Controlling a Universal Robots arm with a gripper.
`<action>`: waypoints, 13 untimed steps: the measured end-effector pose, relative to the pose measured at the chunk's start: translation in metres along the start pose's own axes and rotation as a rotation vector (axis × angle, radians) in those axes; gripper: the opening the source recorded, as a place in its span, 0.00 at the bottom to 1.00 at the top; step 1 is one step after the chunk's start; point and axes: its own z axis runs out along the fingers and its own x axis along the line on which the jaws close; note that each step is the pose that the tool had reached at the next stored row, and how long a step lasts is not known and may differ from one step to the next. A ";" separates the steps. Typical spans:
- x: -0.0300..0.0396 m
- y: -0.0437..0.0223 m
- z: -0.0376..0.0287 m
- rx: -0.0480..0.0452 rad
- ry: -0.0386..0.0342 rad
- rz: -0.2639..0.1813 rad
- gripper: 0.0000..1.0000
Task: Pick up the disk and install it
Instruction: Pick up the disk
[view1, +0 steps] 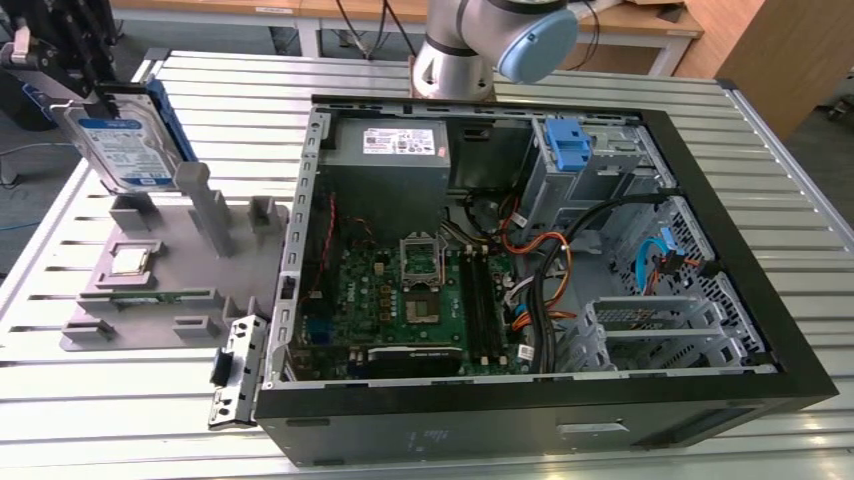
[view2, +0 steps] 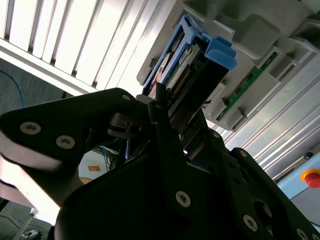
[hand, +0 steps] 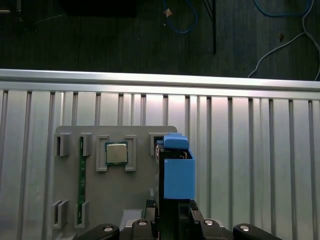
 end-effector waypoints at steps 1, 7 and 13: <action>0.0000 0.0000 -0.0001 -0.0001 0.0001 0.000 0.35; -0.0002 0.0001 -0.0029 -0.0005 0.0004 0.000 0.35; -0.0010 0.0008 -0.0138 0.0000 0.0002 0.000 0.35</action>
